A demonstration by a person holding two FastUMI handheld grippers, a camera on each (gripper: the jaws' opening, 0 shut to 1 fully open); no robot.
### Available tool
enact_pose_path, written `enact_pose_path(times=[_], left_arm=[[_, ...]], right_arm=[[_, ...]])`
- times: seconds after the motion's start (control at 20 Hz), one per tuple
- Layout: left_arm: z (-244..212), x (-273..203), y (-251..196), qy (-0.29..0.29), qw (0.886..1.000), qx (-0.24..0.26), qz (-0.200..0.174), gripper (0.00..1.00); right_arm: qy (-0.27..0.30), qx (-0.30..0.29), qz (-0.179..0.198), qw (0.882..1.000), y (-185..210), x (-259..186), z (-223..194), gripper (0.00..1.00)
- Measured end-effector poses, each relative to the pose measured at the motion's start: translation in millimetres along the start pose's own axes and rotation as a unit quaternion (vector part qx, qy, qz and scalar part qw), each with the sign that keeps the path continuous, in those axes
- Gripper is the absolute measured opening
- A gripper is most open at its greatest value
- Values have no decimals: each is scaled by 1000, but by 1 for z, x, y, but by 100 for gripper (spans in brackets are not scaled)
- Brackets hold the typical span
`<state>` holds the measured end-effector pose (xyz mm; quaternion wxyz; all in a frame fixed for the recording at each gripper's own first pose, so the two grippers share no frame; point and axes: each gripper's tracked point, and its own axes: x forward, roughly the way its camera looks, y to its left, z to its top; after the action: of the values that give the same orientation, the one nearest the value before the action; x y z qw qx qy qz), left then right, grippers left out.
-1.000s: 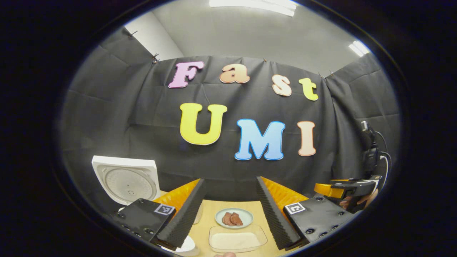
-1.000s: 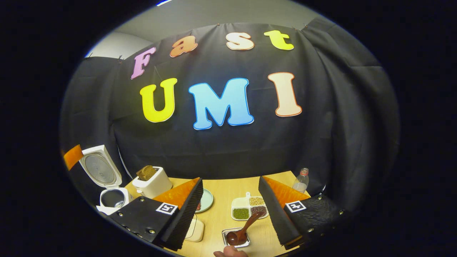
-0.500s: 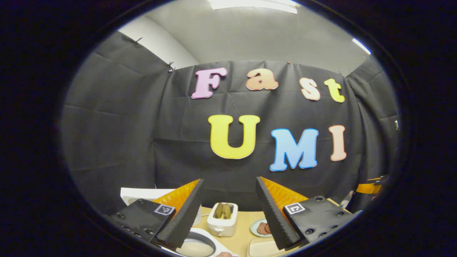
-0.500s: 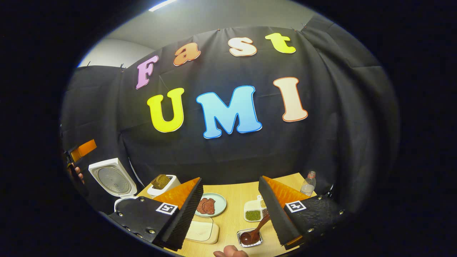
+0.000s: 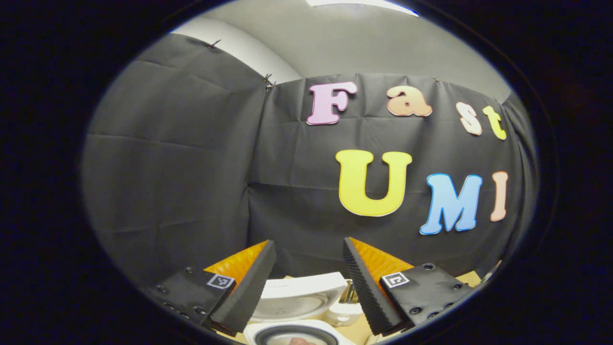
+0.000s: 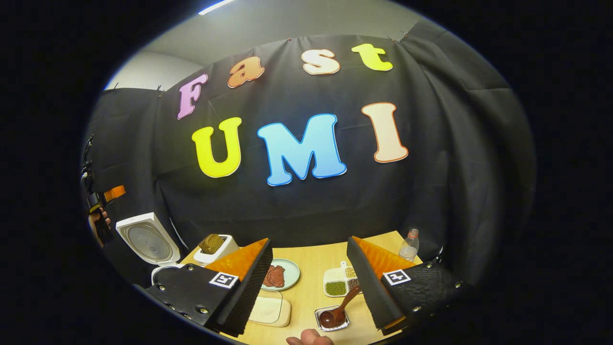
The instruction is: Close the left gripper, press the button to open the rice cooker; take a wooden spoon from the chopstick holder with the right hand, scoop a spoonful of rice and pour it into the rice cooker, then put the wooden spoon back into the chopstick holder.
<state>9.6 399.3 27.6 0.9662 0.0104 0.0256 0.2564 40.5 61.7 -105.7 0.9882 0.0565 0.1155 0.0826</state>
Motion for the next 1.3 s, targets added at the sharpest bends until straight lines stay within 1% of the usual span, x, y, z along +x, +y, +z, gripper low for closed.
enact_pose_path(times=[0.05,0.1,0.2,0.25,0.3,0.35,0.55,0.65,0.7,0.75,0.85,0.9,0.95,1.0,1.05,1.15,1.2,1.25,1.3], left_arm=[[-4,11,6,3,1000,-6,4,94],[-11,23,13,13,1000,-13,9,96],[-29,46,22,34,999,-17,20,96],[-40,57,27,48,998,-14,26,94],[-53,65,32,62,997,-14,32,94],[-61,70,35,72,996,-15,41,98],[-83,85,35,83,996,-9,41,95],[-103,89,39,116,992,-17,52,96],[-109,93,47,112,991,2,68,95],[-112,92,47,113,991,6,72,87],[-111,84,45,110,990,29,86,90],[-109,79,41,102,990,29,88,91],[-109,73,36,96,991,32,87,94],[-110,64,32,93,991,32,86,93],[-111,53,28,89,992,33,84,95],[-116,32,21,78,993,35,79,91],[-118,21,18,64,994,40,81,91],[-122,10,15,54,994,43,81,96],[-127,-4,10,47,995,45,81,98]], right_arm=[[2,1,0,1000,1,1,-1,94],[5,1,2,1000,3,1,-2,94],[9,-1,5,1000,7,2,-4,94],[8,-4,6,1000,9,1,-2,94],[6,-8,5,1000,10,1,-1,94],[4,-11,5,1000,11,1,1,94],[13,-6,3,1000,9,5,-4,94],[17,-3,1,1000,7,7,-6,94],[17,-4,1,1000,7,5,-6,94],[14,-5,-1,1000,5,6,-4,94],[6,-8,-1,1000,5,5,-1,94],[7,-8,0,1000,6,6,-1,94],[8,-7,2,1000,6,6,-2,94],[9,-5,4,1000,7,6,-2,94],[9,-5,6,1000,8,7,-3,94],[10,-5,11,1000,10,7,-3,94],[9,-3,13,1000,11,6,-2,94],[6,-2,15,1000,13,5,-1,94],[-1,-1,17,1000,14,3,3,94]])
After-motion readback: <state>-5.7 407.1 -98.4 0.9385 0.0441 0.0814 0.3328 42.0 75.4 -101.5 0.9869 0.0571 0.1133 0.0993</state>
